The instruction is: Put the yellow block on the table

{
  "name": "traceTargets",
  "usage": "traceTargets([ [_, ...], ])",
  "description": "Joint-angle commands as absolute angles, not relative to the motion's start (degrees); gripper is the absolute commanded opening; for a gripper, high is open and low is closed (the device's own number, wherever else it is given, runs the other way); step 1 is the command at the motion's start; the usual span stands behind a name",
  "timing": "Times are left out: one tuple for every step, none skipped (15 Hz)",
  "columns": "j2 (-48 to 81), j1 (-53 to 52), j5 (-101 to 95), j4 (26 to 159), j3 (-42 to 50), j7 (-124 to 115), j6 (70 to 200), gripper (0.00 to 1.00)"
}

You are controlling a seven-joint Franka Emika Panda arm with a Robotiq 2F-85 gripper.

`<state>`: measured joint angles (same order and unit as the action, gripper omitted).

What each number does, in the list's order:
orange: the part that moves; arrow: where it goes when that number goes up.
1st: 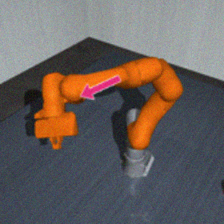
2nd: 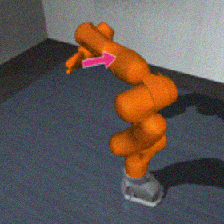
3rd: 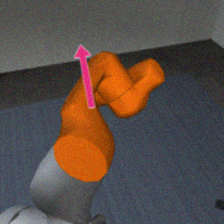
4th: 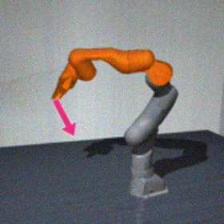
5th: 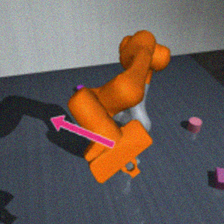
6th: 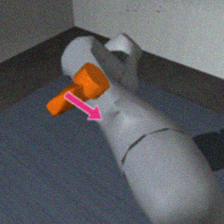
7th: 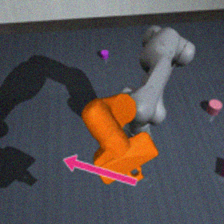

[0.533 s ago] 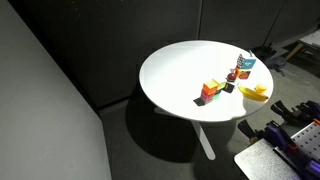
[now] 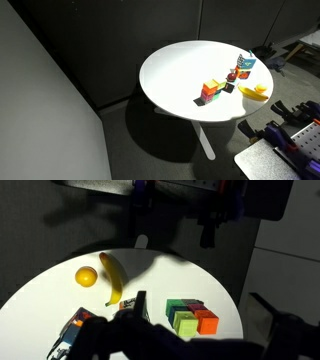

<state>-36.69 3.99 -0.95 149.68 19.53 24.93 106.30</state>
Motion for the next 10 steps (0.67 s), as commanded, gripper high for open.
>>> traceTargets([
  [-34.68,4.76,-0.78,149.35,17.75,24.62,109.47,1.00],
  [-33.89,4.66,-0.87,149.28,17.36,24.39,110.94,1.00],
  [-33.08,4.59,-0.95,149.23,17.01,24.23,112.55,1.00],
  [-32.08,4.49,-0.94,149.10,16.63,24.06,114.22,1.00],
  [-31.12,4.46,-0.97,149.01,16.25,23.87,115.79,1.00],
  [-29.98,4.36,-0.82,148.85,15.91,23.68,117.41,1.00],
  [-28.81,4.35,-0.76,148.71,15.52,23.41,118.86,1.00],
  [-27.66,4.29,-0.73,148.60,15.13,23.20,120.28,1.00],
  [-26.59,4.25,-0.78,148.51,14.75,23.07,121.51,1.00],
  [-25.53,4.22,-0.82,148.36,14.38,22.89,122.48,1.00],
])
